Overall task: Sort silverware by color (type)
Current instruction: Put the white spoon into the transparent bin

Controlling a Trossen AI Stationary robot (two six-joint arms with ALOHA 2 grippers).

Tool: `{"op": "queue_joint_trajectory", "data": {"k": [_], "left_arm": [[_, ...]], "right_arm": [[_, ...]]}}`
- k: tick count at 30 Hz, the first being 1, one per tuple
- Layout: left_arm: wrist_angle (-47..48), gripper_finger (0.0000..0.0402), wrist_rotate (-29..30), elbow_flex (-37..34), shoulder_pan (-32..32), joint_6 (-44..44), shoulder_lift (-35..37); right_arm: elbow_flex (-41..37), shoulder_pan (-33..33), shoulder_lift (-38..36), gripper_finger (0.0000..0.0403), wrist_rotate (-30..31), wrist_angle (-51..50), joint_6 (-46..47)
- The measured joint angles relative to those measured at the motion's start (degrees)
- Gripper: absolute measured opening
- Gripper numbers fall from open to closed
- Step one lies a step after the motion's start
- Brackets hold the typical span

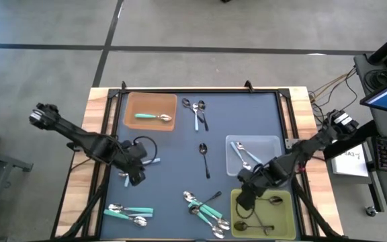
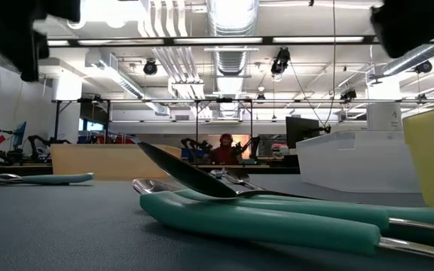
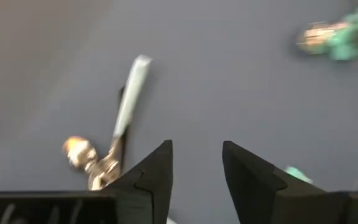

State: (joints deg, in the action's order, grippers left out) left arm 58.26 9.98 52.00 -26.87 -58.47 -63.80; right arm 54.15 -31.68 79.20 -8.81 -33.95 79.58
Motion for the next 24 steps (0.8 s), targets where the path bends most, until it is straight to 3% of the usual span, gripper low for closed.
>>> {"op": "queue_joint_trajectory", "data": {"k": [14,24], "left_arm": [[-2.01,0.0129,-3.39,-15.91,-3.94,-25.29,0.06],[-4.08,0.0129,-3.02,-20.84,-4.85,-32.72,-0.27]], "right_arm": [[0.0,10.52,0.0,0.0151,-0.09,0.42,-8.65],[0.0,14.17,-0.02,0.0151,-0.25,0.42,-13.58]]}}
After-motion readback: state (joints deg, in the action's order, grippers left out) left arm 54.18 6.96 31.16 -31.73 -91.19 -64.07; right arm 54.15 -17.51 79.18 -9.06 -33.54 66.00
